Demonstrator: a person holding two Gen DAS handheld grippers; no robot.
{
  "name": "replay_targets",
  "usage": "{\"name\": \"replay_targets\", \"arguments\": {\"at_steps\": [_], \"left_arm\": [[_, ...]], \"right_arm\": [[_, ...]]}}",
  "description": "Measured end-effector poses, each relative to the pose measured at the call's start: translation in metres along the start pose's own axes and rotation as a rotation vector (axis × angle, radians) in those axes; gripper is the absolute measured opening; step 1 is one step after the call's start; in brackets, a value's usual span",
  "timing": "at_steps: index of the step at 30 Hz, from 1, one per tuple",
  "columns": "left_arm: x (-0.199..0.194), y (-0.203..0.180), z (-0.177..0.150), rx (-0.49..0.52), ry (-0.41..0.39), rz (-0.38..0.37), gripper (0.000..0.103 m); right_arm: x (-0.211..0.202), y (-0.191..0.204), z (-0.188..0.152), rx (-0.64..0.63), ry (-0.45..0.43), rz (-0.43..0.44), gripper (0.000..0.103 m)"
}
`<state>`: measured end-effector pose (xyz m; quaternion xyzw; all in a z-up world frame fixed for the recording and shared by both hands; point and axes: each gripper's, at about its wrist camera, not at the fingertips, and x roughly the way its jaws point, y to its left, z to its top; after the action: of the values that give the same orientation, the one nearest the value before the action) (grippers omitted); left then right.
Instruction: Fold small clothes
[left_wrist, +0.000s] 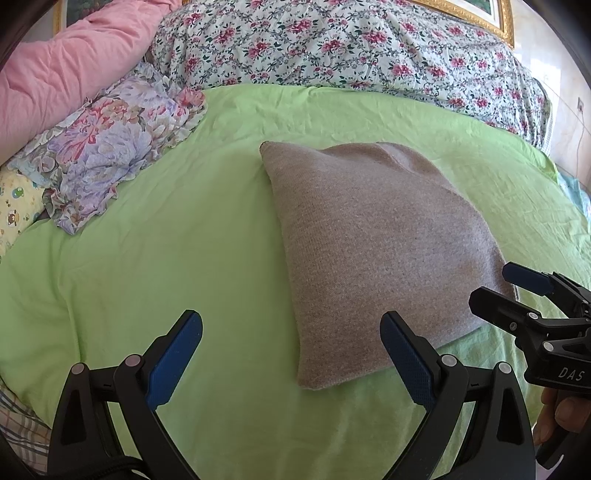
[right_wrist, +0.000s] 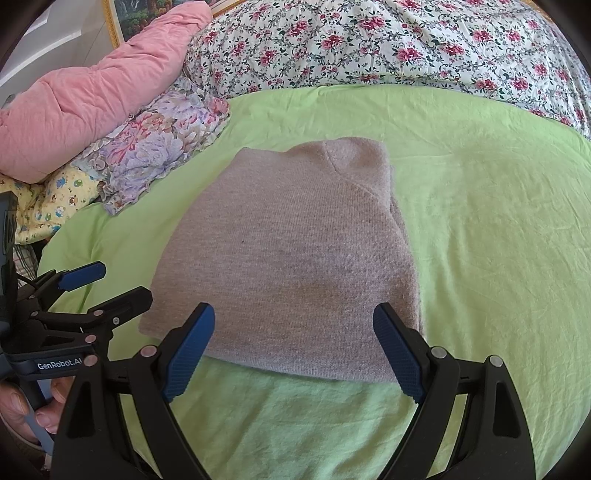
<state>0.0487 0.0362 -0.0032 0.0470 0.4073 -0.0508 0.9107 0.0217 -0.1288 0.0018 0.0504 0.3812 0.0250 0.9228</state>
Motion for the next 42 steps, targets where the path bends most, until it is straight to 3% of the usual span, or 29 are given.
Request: {"name": "replay_targets", "arguments": {"at_steps": [42], "left_arm": [[-0.0002, 0.0014, 0.0059, 0.012, -0.001, -0.006, 0.097]], "right_arm": [[-0.0054, 0.0015, 0.0024, 0.023, -0.019, -0.005, 0.088]]}}
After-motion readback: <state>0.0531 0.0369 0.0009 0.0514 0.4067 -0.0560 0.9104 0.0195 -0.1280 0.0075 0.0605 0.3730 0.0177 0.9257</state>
